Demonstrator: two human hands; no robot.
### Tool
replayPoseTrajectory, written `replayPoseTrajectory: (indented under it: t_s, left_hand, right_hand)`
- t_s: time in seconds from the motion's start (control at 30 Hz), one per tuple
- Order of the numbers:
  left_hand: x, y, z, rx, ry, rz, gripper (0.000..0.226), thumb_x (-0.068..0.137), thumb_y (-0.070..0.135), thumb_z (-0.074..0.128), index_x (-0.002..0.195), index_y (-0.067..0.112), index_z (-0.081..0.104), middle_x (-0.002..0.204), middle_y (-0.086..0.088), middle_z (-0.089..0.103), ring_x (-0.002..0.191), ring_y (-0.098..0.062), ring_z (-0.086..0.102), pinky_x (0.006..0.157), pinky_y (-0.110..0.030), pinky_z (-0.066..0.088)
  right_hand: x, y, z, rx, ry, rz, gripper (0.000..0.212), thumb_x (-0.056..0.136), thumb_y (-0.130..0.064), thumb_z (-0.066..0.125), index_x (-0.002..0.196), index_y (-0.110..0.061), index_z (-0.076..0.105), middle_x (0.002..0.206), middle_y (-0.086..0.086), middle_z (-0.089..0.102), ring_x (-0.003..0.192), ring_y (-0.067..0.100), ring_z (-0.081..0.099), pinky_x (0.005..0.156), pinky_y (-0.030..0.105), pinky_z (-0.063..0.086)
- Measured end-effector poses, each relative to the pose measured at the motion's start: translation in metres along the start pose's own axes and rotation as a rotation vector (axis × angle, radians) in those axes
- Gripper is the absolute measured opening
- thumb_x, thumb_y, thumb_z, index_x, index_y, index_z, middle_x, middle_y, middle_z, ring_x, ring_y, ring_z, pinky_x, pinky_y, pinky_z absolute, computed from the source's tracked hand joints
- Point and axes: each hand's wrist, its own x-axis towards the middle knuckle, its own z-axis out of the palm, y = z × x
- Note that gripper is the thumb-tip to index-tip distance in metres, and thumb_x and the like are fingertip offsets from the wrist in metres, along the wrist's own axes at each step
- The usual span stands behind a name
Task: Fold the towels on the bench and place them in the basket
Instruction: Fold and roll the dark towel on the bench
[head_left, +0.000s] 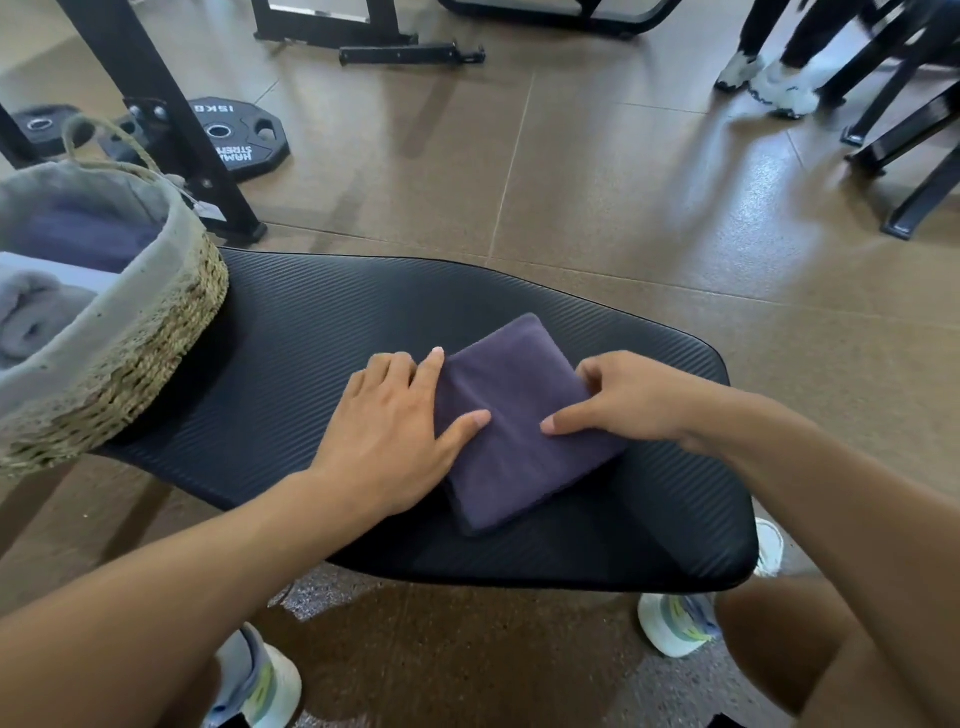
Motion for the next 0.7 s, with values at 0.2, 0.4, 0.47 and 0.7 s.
replayPoseTrajectory:
  t_s: [0.2, 0.4, 0.47, 0.7]
  left_hand:
    - [0.002, 0.002, -0.014, -0.458, 0.016, -0.128, 0.061, 0.087, 0.07, 0.05, 0.134, 0.032, 0.05, 0.062, 0.013, 0.066, 0.081, -0.012, 0.063, 0.087, -0.042, 0.05]
    - [0.025, -0.013, -0.017, -0.632, -0.176, 0.018, 0.062, 0.074, 0.043, 0.086, 0.13, 0.032, 0.062, 0.109, 0.018, 0.07, 0.103, 0.002, 0.064, 0.095, -0.024, 0.049]
    - [0.028, -0.013, -0.018, -0.688, -0.189, 0.07, 0.038, 0.077, 0.028, 0.087, 0.112, 0.027, 0.072, 0.099, 0.016, 0.075, 0.094, 0.004, 0.067, 0.089, -0.02, 0.051]
    - [0.041, -0.02, -0.016, -0.657, 0.069, 0.072, 0.019, 0.082, 0.01, 0.077, 0.085, 0.024, 0.065, 0.069, 0.021, 0.065, 0.065, 0.003, 0.059, 0.062, -0.01, 0.042]
  right_hand:
    - [0.004, 0.015, -0.025, 0.244, 0.145, -0.201, 0.035, 0.068, -0.008, 0.09, 0.092, -0.024, 0.07, 0.089, -0.002, 0.075, 0.076, 0.008, 0.064, 0.075, 0.031, 0.054]
    - [0.009, 0.011, -0.02, 0.259, 0.216, -0.426, 0.037, 0.072, 0.0, 0.085, 0.094, -0.028, 0.073, 0.09, -0.013, 0.074, 0.082, -0.002, 0.064, 0.078, 0.016, 0.052]
    - [0.012, 0.01, -0.016, 0.266, 0.26, -0.44, 0.037, 0.074, -0.003, 0.085, 0.095, -0.03, 0.072, 0.091, -0.018, 0.073, 0.085, -0.003, 0.065, 0.08, 0.015, 0.05]
    - [0.02, 0.02, -0.014, 0.136, 0.221, -0.369, 0.046, 0.069, -0.007, 0.089, 0.102, -0.032, 0.069, 0.083, -0.012, 0.072, 0.067, 0.001, 0.061, 0.07, 0.024, 0.052]
